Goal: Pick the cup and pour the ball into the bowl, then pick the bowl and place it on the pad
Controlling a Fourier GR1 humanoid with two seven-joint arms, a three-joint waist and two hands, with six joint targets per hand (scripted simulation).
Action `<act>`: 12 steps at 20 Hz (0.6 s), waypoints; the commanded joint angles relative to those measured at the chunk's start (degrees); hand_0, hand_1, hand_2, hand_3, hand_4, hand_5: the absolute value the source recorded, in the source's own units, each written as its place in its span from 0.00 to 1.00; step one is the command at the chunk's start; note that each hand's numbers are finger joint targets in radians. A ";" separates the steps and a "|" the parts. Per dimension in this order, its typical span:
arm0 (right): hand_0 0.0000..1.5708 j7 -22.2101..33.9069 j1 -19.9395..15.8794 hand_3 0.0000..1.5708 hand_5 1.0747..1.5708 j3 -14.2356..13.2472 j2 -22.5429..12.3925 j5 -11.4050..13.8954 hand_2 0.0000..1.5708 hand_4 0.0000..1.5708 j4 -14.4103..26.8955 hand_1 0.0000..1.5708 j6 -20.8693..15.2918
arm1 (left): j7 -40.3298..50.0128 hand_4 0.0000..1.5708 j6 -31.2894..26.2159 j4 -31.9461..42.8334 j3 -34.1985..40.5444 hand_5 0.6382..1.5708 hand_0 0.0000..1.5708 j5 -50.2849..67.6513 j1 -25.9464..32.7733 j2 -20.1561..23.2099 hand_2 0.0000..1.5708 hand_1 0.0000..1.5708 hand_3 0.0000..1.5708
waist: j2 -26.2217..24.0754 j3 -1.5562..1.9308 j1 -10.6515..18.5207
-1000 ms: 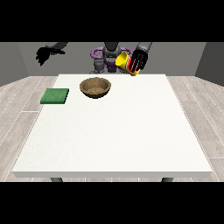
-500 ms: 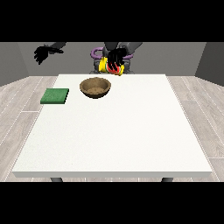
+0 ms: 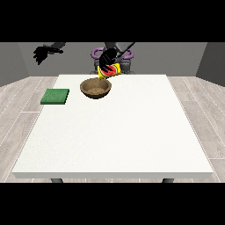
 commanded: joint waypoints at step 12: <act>0.00 4.33 1.16 0.00 0.99 -0.51 3.05 -0.06 0.00 0.16 0.53 0.00 -6.20 | 1.23 1.00 7.68 -11.74 22.11 0.59 0.83 16.37 5.52 -1.31 1.00 0.83 1.00 | -1.59 -0.77 8.52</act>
